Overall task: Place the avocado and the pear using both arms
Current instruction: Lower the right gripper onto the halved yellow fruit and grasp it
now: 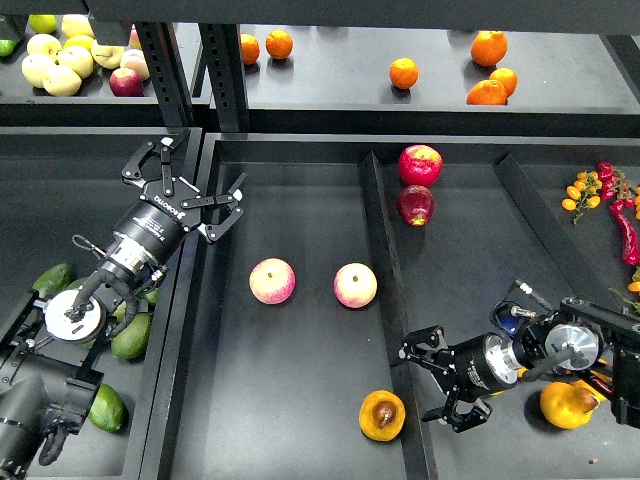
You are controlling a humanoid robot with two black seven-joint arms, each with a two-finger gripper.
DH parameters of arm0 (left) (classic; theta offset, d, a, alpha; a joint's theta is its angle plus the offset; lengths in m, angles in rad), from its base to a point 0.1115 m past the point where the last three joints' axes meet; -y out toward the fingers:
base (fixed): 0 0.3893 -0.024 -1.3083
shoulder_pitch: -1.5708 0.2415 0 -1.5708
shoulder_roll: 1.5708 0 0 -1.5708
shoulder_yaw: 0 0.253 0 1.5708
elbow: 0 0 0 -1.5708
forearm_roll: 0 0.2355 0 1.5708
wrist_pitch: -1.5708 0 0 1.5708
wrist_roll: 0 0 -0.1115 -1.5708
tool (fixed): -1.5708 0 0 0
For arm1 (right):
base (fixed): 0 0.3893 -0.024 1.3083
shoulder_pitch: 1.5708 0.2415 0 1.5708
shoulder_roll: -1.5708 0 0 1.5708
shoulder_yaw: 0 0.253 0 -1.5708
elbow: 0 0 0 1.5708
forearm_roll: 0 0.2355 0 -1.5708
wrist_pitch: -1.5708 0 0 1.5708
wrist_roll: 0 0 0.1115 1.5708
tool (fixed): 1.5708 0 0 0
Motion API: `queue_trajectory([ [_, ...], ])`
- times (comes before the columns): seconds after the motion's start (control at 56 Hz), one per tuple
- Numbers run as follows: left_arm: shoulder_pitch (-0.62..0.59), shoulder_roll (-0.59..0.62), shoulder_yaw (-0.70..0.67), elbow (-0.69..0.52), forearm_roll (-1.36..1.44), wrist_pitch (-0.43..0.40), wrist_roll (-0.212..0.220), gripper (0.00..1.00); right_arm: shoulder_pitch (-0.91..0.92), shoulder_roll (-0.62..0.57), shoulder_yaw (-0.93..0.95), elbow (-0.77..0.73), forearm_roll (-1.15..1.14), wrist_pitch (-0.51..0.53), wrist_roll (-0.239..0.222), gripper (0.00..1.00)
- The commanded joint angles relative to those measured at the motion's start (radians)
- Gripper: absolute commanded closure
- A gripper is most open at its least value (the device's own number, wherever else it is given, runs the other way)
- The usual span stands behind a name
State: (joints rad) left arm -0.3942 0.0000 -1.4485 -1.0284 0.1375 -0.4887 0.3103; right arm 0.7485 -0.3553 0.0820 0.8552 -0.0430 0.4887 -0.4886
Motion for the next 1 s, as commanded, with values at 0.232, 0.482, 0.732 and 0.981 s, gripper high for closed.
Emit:
queue_trajectory([
  [0.232,0.0,0.0,0.002,0.002,-0.001,0.0,0.001,0.01,-0.001,-0.027,-0.018,0.027,0.005,0.0,0.0,0.0],
  [0.482,0.0,0.0,0.002,-0.001,0.001,0.0,0.001,0.01,-0.012,-0.022,-0.018,0.027,0.005,0.0,0.0,0.0],
  [0.732,0.0,0.0,0.003,-0.001,-0.001,0.0,0.001,0.01,-0.017,-0.01,-0.016,0.021,0.008,0.0,0.0,0.0],
  [0.981,0.0,0.0,0.003,-0.002,-0.001,0.0,0.001,0.01,-0.037,0.015,-0.016,0.011,0.0,0.0,0.0,0.01],
])
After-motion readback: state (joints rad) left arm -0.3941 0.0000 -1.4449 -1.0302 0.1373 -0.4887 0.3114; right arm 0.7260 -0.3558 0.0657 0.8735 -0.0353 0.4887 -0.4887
